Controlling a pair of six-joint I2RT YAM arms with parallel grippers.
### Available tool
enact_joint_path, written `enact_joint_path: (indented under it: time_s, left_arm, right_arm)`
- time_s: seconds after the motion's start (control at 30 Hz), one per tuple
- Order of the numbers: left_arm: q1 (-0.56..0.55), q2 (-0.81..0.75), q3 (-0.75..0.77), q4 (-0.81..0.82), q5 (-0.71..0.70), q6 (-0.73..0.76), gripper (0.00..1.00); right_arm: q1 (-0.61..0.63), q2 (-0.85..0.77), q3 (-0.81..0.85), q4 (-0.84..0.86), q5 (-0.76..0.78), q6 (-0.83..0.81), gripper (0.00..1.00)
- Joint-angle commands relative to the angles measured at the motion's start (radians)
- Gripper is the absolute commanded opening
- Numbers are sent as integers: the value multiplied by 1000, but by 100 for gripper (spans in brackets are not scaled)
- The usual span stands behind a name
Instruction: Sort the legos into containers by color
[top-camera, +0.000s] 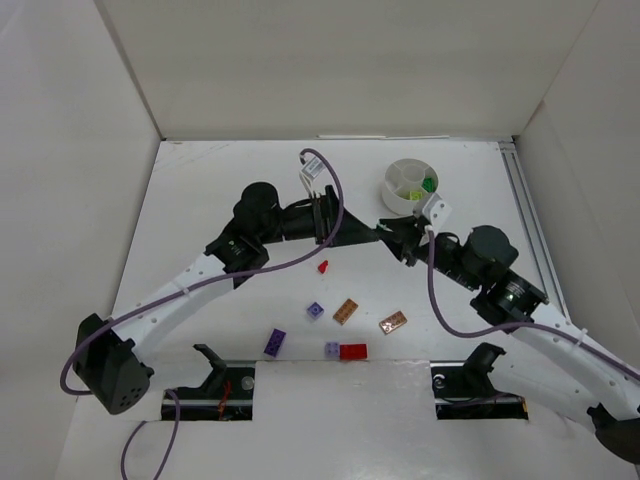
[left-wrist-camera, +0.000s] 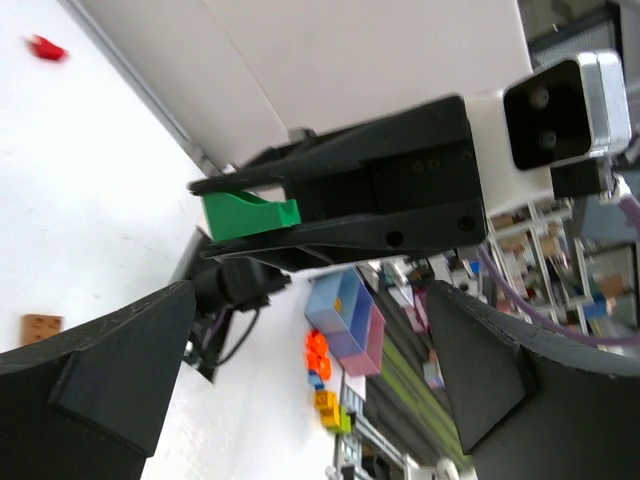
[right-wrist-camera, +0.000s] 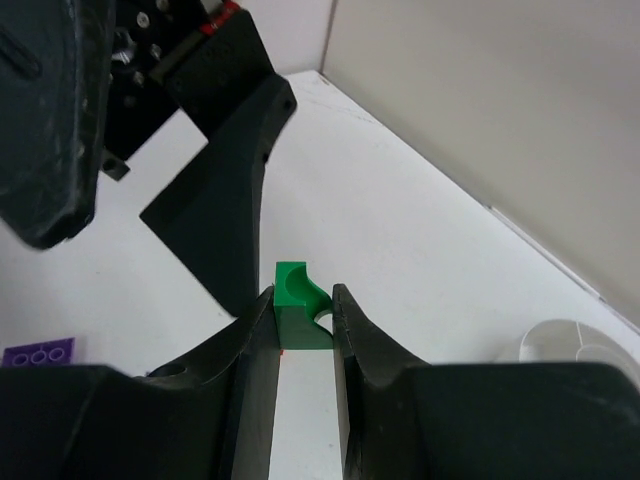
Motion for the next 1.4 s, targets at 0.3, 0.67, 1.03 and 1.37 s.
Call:
enact_joint_path:
  time_s: [0.3, 0.67, 1.03, 1.37]
  left_arm:
    - [141, -61, 43, -528, -631, 244, 100]
    - [170, -225, -115, -662, -933, 287, 100]
    - [244, -116, -180, -620, -763, 307, 100]
    - [262, -116, -189, -596, -743, 316, 100]
  right_arm:
    - [-221, 313, 264, -205, 177, 141, 0]
    - [-557, 791, 599, -373, 135, 153, 0]
    - [-600, 952, 694, -361, 175, 170, 1]
    - [-656, 998, 705, -361, 134, 161, 7]
